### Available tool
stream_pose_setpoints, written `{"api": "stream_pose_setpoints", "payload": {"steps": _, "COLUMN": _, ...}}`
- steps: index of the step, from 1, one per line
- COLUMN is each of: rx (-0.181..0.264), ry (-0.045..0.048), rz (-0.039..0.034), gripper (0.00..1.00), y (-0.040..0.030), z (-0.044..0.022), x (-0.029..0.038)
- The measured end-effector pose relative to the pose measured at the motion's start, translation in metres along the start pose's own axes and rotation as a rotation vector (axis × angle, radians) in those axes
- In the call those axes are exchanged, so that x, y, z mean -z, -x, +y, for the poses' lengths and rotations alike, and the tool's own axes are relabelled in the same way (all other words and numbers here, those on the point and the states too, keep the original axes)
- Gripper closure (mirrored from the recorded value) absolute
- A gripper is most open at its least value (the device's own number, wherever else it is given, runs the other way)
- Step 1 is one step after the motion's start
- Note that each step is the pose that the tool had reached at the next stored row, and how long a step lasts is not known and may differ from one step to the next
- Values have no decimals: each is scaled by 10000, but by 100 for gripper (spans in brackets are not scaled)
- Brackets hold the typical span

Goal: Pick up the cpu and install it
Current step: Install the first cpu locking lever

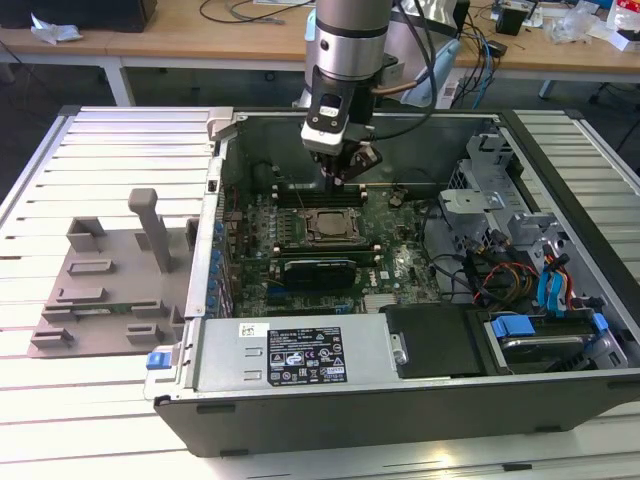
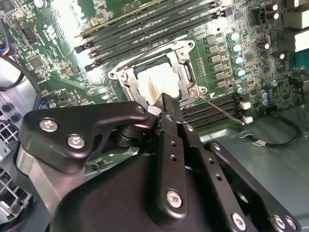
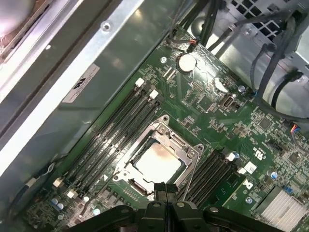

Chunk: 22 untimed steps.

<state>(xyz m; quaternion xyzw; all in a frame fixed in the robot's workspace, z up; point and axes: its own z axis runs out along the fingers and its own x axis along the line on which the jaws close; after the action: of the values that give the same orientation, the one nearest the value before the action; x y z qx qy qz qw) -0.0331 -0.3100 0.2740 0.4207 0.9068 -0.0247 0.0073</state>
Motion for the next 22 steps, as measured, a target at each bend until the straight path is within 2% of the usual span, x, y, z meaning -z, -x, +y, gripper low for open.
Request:
{"api": "stream_pose_setpoints", "payload": {"steps": 4, "rx": 622, "ry": 21, "rz": -24, "gripper": 89, "y": 0, "z": 0, "x": 0}}
{"api": "stream_pose_setpoints", "payload": {"steps": 8, "rx": 977, "ry": 34, "rz": -38, "gripper": 89, "y": 0, "z": 0, "x": 0}}
{"api": "stream_pose_setpoints", "payload": {"steps": 10, "rx": 1321, "ry": 45, "rz": -51, "gripper": 89, "y": 0, "z": 0, "x": 0}}
{"api": "stream_pose_setpoints", "payload": {"steps": 15, "rx": 1717, "ry": 58, "rz": -67, "gripper": 89, "y": 0, "z": 0, "x": 0}}
{"api": "stream_pose_setpoints", "payload": {"steps": 22, "rx": 2675, "ry": 91, "rz": -104, "gripper": 89, "y": 0, "z": 0, "x": 0}}
